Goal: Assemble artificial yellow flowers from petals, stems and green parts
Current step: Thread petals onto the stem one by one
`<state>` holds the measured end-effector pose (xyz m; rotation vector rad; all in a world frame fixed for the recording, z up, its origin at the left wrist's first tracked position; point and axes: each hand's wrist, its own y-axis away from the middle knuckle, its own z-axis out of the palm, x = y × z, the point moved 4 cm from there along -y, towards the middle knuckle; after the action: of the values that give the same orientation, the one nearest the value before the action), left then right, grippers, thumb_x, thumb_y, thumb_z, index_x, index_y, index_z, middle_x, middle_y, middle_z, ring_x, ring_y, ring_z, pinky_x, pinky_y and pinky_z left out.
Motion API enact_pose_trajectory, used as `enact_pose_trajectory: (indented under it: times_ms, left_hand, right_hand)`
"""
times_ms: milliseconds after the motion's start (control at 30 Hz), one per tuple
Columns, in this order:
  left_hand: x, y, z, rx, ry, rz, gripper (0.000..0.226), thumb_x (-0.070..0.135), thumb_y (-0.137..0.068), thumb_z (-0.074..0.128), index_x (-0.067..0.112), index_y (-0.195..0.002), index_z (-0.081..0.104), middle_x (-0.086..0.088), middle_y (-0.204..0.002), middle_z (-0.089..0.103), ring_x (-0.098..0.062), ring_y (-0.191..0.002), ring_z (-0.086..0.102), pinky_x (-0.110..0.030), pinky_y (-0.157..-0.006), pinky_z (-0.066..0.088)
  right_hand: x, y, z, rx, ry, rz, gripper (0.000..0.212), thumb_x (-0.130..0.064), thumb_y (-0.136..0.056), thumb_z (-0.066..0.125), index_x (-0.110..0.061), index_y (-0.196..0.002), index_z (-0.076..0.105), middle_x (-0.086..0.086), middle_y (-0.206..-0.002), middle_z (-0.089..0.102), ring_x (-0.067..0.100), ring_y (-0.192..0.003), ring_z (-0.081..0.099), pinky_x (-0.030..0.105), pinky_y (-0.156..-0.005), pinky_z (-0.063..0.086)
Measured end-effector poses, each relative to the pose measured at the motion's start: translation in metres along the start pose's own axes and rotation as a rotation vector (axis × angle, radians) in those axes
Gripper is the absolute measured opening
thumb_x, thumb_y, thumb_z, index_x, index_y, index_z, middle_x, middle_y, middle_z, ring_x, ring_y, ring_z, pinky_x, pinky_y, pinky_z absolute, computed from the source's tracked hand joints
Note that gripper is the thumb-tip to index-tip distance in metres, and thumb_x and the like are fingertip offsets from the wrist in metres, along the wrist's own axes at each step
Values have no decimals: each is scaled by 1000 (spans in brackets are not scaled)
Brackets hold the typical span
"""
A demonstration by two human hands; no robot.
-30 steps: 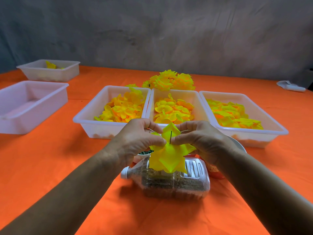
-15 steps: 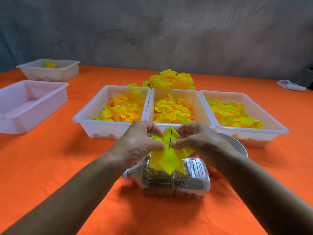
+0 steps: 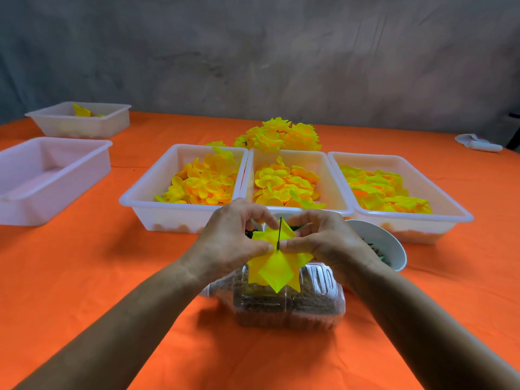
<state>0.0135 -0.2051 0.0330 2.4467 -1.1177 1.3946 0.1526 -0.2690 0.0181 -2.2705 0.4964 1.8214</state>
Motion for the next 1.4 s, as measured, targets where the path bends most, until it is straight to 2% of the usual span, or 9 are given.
enact_pose_trajectory:
  times_ms: [100,233,433,633,800,1000,1133,1200,1400]
  left_hand:
    - [1,2,4,4,49,48,18,6,-75,74,24,-76,74,2,-88,62,-12,-87,59,-30,-82,48]
    - [-2,3,7,32,109,36,9,24,-68,83,24,-70,74,5,-84,64,-15,-88,62,-36,-85,49]
    - [-11,0,10,42,128,46,15,18,-63,86,24,-63,72,10,-79,65,-9,-84,64,-33,-87,49]
    - [-17,-3,13,22,190,58,19,11,-62,85,23,-58,72,8,-74,65,-9,-79,63,-28,-81,48]
    - [-14,-5,15,-28,254,32,17,8,-63,85,17,-60,71,10,-74,64,-8,-77,62,-27,-81,48]
    - [-11,-4,12,-37,246,28,32,5,-65,84,29,-53,65,-5,-88,70,-26,-90,66,-48,-91,49]
    - [-11,-4,12,-59,241,16,29,7,-67,84,27,-56,67,-6,-90,70,-28,-94,65,-49,-93,47]
    - [-12,-4,12,-64,243,12,26,8,-67,84,26,-58,67,-6,-91,70,-26,-94,66,-48,-93,47]
    - [-14,-5,12,-64,238,14,25,9,-68,84,27,-59,68,-5,-91,71,-21,-92,67,-41,-92,50]
  right_hand:
    - [1,1,-1,-10,-9,19,29,5,-66,79,-10,-86,65,2,-64,58,3,-46,58,12,-39,40]
    - [6,1,-4,-22,33,89,41,-4,-65,81,-9,-102,65,2,-77,63,8,-61,64,17,-46,46]
    - [12,-2,-15,-64,-41,158,25,5,-71,74,-14,-84,64,-5,-62,62,2,-51,63,17,-44,46]
    - [3,-3,-21,-42,188,77,18,-3,-73,77,-15,-77,64,2,-66,62,8,-49,58,17,-42,44]
    - [-1,-25,-67,185,289,-22,10,-9,-78,74,-5,-86,70,9,-69,65,15,-60,60,24,-54,46]
    - [19,-66,-140,533,653,-57,28,-16,-79,74,-5,-104,71,15,-106,70,25,-94,62,30,-76,41]
    - [34,-97,-176,578,833,79,43,-19,-78,75,-4,-117,64,19,-123,62,33,-111,58,37,-91,43]
    - [44,-111,-187,563,884,171,47,-18,-75,78,-2,-117,63,20,-122,61,35,-112,57,37,-89,44]
    - [63,-132,-191,511,949,307,16,-6,-74,68,2,-87,69,23,-100,66,36,-95,62,30,-70,41]
